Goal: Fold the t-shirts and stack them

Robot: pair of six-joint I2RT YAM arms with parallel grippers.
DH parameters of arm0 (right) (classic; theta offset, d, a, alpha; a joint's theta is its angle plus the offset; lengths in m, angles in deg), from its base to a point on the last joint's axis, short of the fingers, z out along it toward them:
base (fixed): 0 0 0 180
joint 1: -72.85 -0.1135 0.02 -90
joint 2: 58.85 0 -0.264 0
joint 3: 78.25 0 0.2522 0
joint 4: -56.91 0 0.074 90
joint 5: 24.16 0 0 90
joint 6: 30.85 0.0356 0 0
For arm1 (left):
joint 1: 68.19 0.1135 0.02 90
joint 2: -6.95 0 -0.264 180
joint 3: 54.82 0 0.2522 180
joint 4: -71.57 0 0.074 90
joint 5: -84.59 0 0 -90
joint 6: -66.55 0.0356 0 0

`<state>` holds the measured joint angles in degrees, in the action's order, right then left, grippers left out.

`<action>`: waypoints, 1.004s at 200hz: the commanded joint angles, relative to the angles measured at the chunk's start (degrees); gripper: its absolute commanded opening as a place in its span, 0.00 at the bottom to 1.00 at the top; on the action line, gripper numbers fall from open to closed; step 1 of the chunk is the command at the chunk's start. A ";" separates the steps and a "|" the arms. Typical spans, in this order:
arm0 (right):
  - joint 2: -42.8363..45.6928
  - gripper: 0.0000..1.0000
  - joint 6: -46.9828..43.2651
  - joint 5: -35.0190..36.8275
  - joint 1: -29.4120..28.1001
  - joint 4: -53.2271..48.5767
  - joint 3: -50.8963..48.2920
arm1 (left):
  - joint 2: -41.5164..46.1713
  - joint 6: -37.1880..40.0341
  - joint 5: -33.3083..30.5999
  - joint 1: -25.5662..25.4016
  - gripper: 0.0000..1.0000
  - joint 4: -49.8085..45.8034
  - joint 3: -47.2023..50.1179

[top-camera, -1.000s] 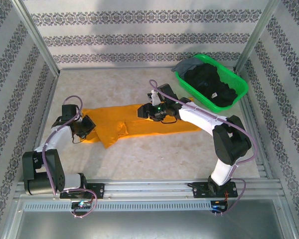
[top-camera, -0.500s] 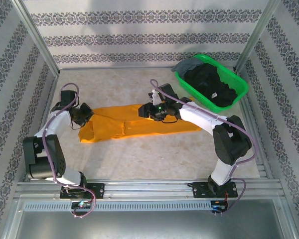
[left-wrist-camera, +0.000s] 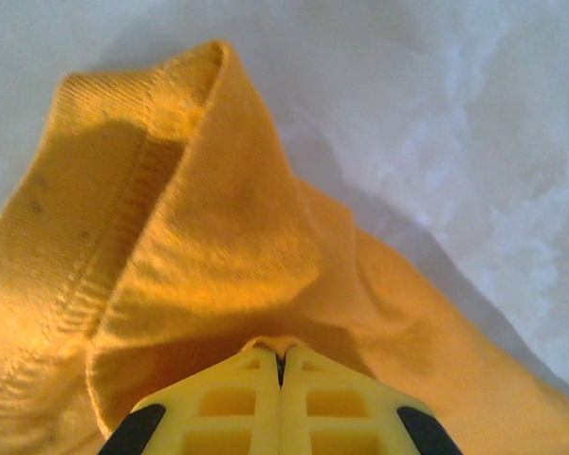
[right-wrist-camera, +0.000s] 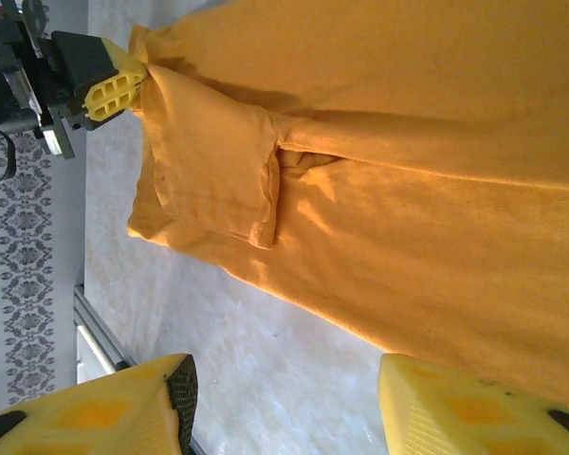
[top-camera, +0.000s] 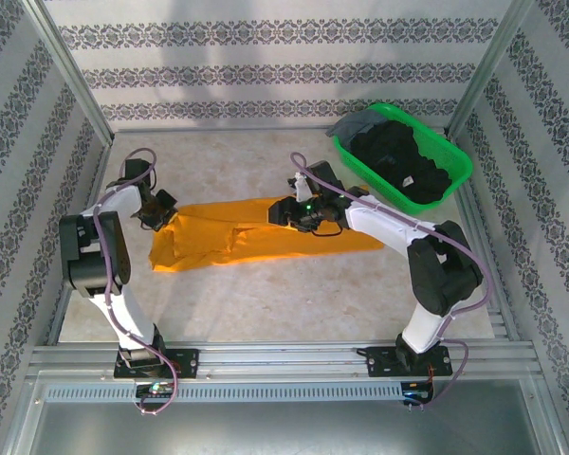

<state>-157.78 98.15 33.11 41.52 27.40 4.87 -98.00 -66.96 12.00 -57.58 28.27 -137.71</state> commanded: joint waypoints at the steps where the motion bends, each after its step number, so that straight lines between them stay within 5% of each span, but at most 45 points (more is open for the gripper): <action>1: 2.68 0.54 -0.33 3.37 1.57 -1.46 -1.70 | -1.02 2.54 -5.74 0.54 0.17 -4.25 -1.39; 21: 3.13 0.51 -0.32 7.51 4.14 -3.29 -2.72 | 1.84 3.11 -11.37 -0.03 0.43 -5.96 -1.67; 38: 2.75 0.46 -1.56 12.58 7.21 -6.51 -2.70 | 7.39 2.30 -16.04 -0.95 0.48 -6.64 -0.45; 69: -1.69 0.28 -5.94 22.48 12.11 -14.10 2.03 | 16.34 -6.09 -10.10 -3.87 0.41 -5.39 7.23; 140: -18.34 0.24 -15.24 36.08 15.16 -30.00 20.63 | 21.49 -30.17 -5.17 -23.97 0.32 7.63 23.38; 174: -23.71 0.24 -17.30 38.22 15.19 -35.46 24.59 | 17.09 -31.43 -5.05 -24.19 0.30 8.52 24.60; 201: -25.99 0.25 -18.38 38.63 14.84 -39.58 25.99 | 13.87 -29.03 -3.73 -19.24 0.30 10.29 25.94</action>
<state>-181.85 82.29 68.72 56.60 -4.75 28.76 -81.69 -95.24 7.93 -80.97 35.33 -113.36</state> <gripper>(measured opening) 0.248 0.299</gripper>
